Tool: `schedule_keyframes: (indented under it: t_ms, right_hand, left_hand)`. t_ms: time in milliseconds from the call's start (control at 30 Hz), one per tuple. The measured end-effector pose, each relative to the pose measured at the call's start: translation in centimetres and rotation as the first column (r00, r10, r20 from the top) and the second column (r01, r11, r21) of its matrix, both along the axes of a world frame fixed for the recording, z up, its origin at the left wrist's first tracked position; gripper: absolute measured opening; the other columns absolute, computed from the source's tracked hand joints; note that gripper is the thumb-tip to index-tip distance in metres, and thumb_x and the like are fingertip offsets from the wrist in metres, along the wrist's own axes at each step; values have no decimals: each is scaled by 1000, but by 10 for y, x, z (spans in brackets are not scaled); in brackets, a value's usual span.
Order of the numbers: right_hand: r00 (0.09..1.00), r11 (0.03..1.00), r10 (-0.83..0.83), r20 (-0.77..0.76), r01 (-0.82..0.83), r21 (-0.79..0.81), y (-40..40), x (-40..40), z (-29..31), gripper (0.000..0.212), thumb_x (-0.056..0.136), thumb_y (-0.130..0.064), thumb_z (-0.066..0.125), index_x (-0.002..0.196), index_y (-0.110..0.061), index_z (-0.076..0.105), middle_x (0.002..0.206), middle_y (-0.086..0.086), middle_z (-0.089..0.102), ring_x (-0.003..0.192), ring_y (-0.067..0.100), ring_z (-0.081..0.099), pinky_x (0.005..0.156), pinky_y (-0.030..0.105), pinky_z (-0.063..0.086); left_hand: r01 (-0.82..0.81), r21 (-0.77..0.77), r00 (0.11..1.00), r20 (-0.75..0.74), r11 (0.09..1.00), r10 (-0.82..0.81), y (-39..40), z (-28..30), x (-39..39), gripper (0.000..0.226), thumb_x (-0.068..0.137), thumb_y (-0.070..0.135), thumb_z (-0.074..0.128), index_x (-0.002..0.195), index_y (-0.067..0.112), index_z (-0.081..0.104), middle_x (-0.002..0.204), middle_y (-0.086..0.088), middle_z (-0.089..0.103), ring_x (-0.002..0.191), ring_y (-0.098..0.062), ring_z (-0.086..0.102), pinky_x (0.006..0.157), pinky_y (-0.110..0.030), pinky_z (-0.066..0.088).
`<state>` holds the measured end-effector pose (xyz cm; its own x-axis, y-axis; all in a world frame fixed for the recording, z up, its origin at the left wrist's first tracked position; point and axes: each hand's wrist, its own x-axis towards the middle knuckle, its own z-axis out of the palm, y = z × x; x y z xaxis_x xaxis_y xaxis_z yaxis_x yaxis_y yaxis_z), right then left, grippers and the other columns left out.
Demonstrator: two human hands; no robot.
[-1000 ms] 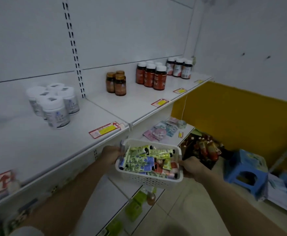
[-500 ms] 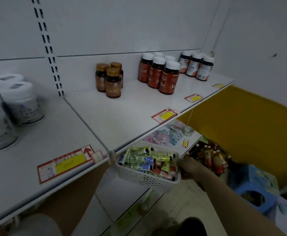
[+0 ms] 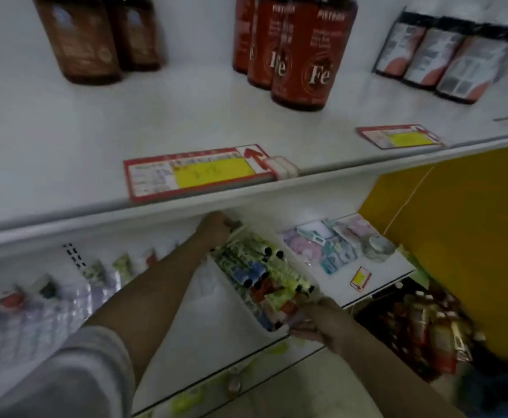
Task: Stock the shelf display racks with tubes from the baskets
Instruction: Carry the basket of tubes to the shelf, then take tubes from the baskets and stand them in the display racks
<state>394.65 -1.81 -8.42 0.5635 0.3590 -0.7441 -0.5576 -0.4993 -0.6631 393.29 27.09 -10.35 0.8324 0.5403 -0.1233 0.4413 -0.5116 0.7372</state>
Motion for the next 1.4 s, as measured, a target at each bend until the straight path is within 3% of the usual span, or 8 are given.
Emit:
schedule_keyframes:
  t_ms: [133,500,667,833,967,1100,1267,1400]
  right_hand:
    - [990,992,-112,-81,115,41,20,-10,-22,21,76,18,69,89,2,65,103,25,69,77,37,65,78,47,59]
    - [990,935,-108,91,70,346,23,-28,-102,23,99,-7,55,103,12,66,88,24,73,78,34,73,61,33,61]
    - [954,883,-46,297,-100,458,18,-18,-139,41,98,-26,56,100,13,65,72,20,67,72,35,72,61,33,61]
    - [847,946,25,532,-192,261,6,-12,-149,54,92,-46,61,110,4,56,85,17,66,57,24,71,47,29,55]
    - [588,946,-118,800,-178,270,4,2,-139,55,93,-44,58,133,-16,33,126,14,55,93,23,62,77,40,55]
    - [398,942,118,910,-336,25,22,-8,-140,50,99,-32,51,140,-7,39,142,17,46,125,33,48,99,37,41]
    - [388,934,162,907,-357,-14,26,-24,-141,48,102,-27,46,143,-6,37,141,19,50,127,36,49,104,43,41]
    - [348,921,223,910,-381,-80,17,-21,-133,52,101,-30,49,143,-2,35,145,20,44,128,36,47,104,44,41]
  left_hand:
    - [16,33,1000,12,999,-16,6,-23,17,21,97,7,56,109,8,72,113,-15,69,102,-31,63,93,-40,50]
    - [158,356,987,-41,921,-153,2,-54,9,36,97,9,44,129,8,62,133,-11,60,113,-27,58,94,-32,47]
    - [-125,462,927,370,878,-63,-21,-85,-28,38,94,-2,43,127,3,62,137,-13,56,127,-26,51,103,-21,33]
    - [-274,311,736,677,910,-10,-100,-112,-109,30,100,21,48,124,26,64,127,16,58,116,8,46,92,3,28]
    - [-152,483,868,483,863,-117,-149,-134,-146,40,99,37,51,138,32,50,139,18,47,127,6,36,103,-10,23]
    - [-83,588,953,283,804,-108,-156,-131,-145,32,99,26,52,129,17,59,130,-3,59,120,-22,52,94,-27,37]
    - [-93,620,982,188,779,-33,-160,-122,-144,22,99,18,49,110,11,66,110,-10,64,100,-29,59,82,-37,46]
    - [-79,634,991,130,769,-6,-166,-121,-148,31,102,22,44,127,12,59,131,-11,56,120,-30,51,95,-41,43]
